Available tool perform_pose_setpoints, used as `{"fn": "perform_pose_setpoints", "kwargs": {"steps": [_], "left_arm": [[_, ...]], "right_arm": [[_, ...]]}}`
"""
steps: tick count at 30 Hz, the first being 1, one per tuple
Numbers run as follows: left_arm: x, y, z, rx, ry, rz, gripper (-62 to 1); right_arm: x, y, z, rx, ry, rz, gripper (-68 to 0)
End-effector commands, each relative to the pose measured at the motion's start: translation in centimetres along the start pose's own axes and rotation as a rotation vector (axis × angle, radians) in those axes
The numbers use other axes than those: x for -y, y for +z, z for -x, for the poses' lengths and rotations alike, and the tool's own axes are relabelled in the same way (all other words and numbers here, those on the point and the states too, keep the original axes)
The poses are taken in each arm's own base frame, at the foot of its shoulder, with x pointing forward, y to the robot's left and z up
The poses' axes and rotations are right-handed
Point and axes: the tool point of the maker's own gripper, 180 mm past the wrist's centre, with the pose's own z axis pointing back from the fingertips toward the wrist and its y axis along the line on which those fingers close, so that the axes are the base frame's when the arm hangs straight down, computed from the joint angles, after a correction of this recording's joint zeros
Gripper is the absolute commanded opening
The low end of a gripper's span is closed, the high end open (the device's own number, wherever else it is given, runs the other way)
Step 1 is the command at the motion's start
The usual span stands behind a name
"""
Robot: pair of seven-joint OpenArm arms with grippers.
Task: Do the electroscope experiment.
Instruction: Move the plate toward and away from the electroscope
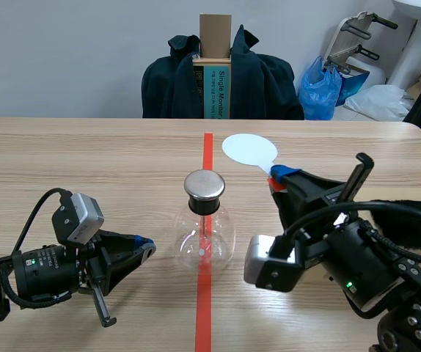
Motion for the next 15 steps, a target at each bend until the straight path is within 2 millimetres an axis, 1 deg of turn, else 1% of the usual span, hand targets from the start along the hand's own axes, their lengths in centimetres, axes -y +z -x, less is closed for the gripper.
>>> {"fn": "perform_pose_setpoints", "kwargs": {"steps": [1,5,8,12,15], "left_arm": [[-0.3,-0.2,-0.9,0.032,-0.004,-0.003,-58.2],[-0.3,-0.2,-0.9,0.033,-0.004,-0.004,-58.2],[-0.3,-0.1,-0.9,0.030,-0.005,-0.004,-58.2],[-0.1,0.6,-1.0,0.031,-0.012,0.000,-58.2],[0.8,1.5,-1.6,0.037,-0.031,0.026,-58.2]], "right_arm": [[1.9,0.0,0.1,-0.018,0.010,0.055,-66.7],[2.6,1.0,-0.3,-0.059,-0.004,0.060,-66.7],[2.8,2.3,-0.7,-0.076,-0.015,0.049,-66.7],[2.5,4.6,-1.0,-0.093,-0.002,0.032,-66.7],[2.2,6.5,-1.0,-0.097,0.028,0.020,-66.7]]}}
